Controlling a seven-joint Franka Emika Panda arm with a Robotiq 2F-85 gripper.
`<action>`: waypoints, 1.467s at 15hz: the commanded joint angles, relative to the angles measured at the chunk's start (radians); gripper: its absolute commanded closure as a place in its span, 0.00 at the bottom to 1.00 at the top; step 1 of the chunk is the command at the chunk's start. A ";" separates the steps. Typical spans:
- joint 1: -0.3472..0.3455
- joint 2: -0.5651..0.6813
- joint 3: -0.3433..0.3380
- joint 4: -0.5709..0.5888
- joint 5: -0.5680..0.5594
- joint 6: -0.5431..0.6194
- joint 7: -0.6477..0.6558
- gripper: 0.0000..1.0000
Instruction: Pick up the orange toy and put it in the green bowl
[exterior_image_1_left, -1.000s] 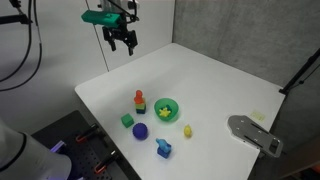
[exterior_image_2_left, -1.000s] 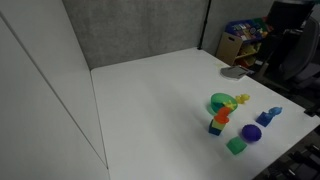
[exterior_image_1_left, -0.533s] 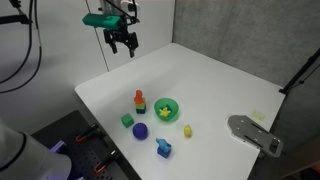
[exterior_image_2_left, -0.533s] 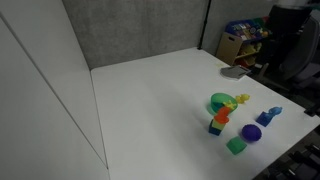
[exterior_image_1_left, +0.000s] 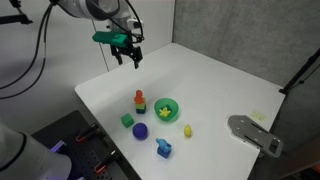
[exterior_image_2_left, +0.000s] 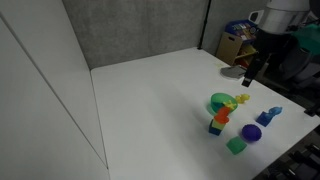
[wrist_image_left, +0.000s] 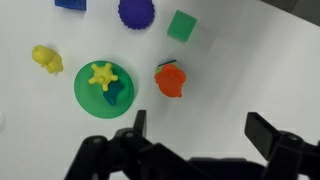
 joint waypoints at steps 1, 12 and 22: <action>-0.009 0.083 0.001 0.006 -0.030 0.072 0.027 0.00; -0.001 0.389 -0.026 0.075 -0.162 0.253 0.146 0.00; 0.027 0.544 -0.039 0.151 -0.159 0.258 0.148 0.11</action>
